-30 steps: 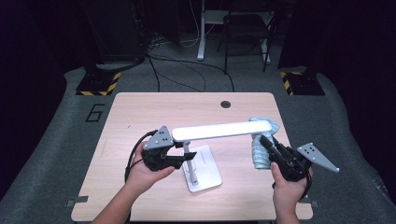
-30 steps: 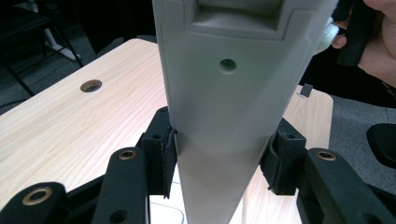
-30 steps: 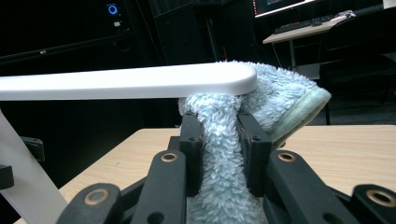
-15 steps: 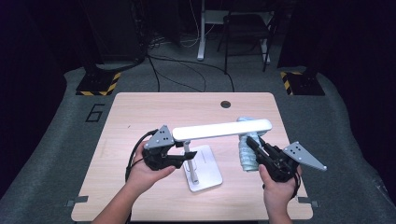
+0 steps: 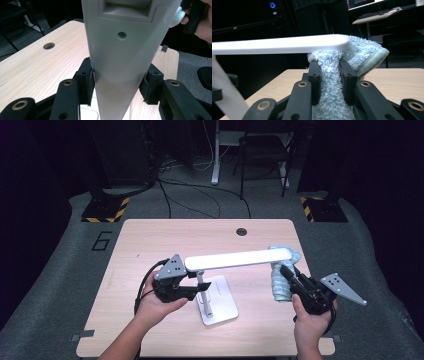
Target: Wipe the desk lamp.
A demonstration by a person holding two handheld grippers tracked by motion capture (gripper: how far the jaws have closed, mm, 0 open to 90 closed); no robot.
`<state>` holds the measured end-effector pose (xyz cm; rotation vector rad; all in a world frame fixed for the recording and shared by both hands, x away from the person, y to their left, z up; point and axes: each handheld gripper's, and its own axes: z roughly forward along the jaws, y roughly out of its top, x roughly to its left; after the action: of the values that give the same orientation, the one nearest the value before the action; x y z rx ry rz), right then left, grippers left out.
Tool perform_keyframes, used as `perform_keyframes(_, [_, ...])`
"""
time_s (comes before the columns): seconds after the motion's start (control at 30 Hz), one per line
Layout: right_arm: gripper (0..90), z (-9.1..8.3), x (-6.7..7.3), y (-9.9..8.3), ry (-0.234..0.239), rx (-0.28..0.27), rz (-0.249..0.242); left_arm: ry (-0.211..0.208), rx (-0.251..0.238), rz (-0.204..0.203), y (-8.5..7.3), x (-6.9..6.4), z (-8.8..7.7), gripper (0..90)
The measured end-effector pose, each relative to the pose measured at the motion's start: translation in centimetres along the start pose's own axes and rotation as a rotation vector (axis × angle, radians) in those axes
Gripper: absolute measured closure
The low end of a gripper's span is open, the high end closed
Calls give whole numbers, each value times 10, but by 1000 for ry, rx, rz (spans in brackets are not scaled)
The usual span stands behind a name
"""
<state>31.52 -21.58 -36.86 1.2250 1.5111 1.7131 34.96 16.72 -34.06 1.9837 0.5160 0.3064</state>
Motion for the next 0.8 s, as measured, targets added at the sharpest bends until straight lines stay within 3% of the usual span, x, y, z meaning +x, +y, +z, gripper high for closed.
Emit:
perform_keyframes(0.13, [751, -3, -6, -1, -16, -6, 9, 0, -2, 1, 0, 0, 1, 526])
perform_keyframes(0.37, [751, 1, 4, -2, 4, -2, -4, 5, -8, -1, -1, 0, 0, 526])
perform_keyframes(0.8, [751, 19, 51, 0, 181, 49, -69, 7, -11, -7, 0, 1, 1, 525])
